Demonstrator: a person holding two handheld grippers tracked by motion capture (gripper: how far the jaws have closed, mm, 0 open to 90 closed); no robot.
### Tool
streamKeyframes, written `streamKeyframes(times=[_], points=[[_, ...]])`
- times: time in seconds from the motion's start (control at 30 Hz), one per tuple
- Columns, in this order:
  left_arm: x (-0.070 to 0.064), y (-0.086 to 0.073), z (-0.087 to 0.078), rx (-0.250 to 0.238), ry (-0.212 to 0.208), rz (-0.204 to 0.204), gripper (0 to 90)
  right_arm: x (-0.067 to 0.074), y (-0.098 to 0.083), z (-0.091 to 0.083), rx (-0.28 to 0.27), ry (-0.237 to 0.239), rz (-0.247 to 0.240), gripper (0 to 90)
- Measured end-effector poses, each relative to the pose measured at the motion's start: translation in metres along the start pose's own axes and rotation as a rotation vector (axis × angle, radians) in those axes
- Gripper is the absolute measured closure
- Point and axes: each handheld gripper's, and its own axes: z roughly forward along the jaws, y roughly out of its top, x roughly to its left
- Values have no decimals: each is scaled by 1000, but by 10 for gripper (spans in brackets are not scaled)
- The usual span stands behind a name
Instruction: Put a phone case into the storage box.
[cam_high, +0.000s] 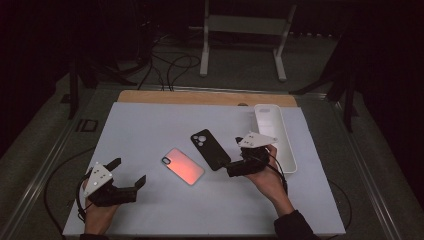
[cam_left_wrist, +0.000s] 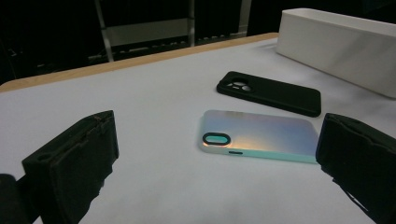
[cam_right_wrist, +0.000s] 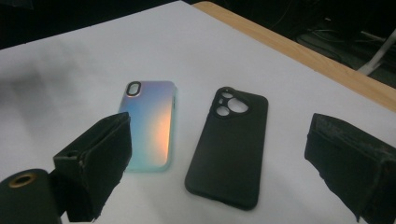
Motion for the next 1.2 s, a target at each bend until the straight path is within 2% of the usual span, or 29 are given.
streamKeyframes(times=[0.53, 0.97, 1.2], points=[[0, 0, 0, 0, -1, -2, 0, 15, 19, 37, 73, 44, -47, 76], [0, -1, 0, 5, -3, 3, 0, 24, 21, 64, 154, 61, -70, 76], [0, -1, 0, 4, -2, 2, 0, 33, 22, 85, 212, 84, -92, 76]])
